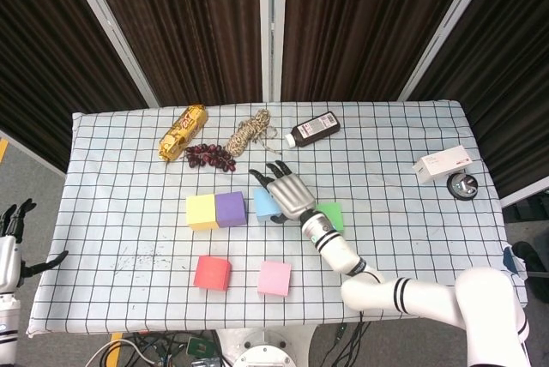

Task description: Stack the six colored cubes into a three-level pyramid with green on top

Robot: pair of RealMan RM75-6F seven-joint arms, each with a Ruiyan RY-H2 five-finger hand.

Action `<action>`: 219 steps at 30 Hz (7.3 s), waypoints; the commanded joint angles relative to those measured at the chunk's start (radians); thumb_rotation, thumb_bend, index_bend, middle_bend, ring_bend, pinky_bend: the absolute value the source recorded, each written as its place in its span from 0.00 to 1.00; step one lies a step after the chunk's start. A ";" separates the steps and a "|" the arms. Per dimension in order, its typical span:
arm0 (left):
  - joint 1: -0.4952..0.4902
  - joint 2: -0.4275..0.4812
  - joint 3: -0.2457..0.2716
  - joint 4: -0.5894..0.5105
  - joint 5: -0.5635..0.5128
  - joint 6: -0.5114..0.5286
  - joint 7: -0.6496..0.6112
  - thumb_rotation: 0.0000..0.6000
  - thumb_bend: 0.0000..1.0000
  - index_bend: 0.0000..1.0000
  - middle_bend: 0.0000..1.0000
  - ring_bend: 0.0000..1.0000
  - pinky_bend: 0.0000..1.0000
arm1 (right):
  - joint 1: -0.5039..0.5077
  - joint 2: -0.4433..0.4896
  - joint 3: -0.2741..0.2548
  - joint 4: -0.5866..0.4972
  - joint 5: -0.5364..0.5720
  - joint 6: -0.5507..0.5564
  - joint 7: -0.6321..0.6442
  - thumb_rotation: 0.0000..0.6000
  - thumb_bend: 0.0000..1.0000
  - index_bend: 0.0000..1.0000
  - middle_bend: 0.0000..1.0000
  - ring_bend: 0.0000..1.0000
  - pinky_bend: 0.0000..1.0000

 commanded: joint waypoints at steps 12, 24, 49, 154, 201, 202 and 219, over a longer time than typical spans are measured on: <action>0.001 0.004 -0.004 -0.001 0.010 -0.005 -0.009 1.00 0.00 0.03 0.14 0.00 0.02 | 0.036 -0.060 0.014 0.075 0.001 -0.021 0.042 1.00 0.12 0.00 0.45 0.06 0.00; 0.000 0.000 -0.002 0.002 0.016 -0.016 -0.009 1.00 0.00 0.03 0.14 0.00 0.02 | 0.053 -0.071 0.015 0.081 0.036 -0.033 0.026 1.00 0.12 0.00 0.45 0.06 0.00; 0.001 -0.012 0.000 0.021 0.020 -0.027 -0.023 1.00 0.00 0.03 0.14 0.00 0.02 | 0.059 -0.081 0.007 0.076 0.065 -0.018 0.000 1.00 0.12 0.00 0.45 0.06 0.00; -0.008 -0.019 0.010 0.044 0.026 -0.062 -0.059 1.00 0.00 0.03 0.14 0.00 0.02 | 0.102 -0.085 0.008 0.054 0.203 -0.035 -0.058 1.00 0.00 0.00 0.04 0.00 0.00; -0.007 -0.020 0.015 0.058 0.028 -0.072 -0.092 1.00 0.00 0.03 0.14 0.00 0.02 | 0.105 -0.104 0.036 0.173 0.230 -0.014 -0.029 1.00 0.07 0.00 0.00 0.00 0.00; -0.007 -0.021 0.015 0.058 0.028 -0.072 -0.093 1.00 0.00 0.03 0.14 0.00 0.02 | 0.103 -0.102 0.036 0.171 0.229 -0.012 -0.030 1.00 0.07 0.00 0.00 0.00 0.00; -0.016 -0.010 0.010 0.024 0.033 -0.071 -0.059 1.00 0.00 0.03 0.14 0.00 0.02 | -0.025 0.272 0.059 -0.318 0.148 0.115 -0.026 1.00 0.07 0.00 0.05 0.00 0.00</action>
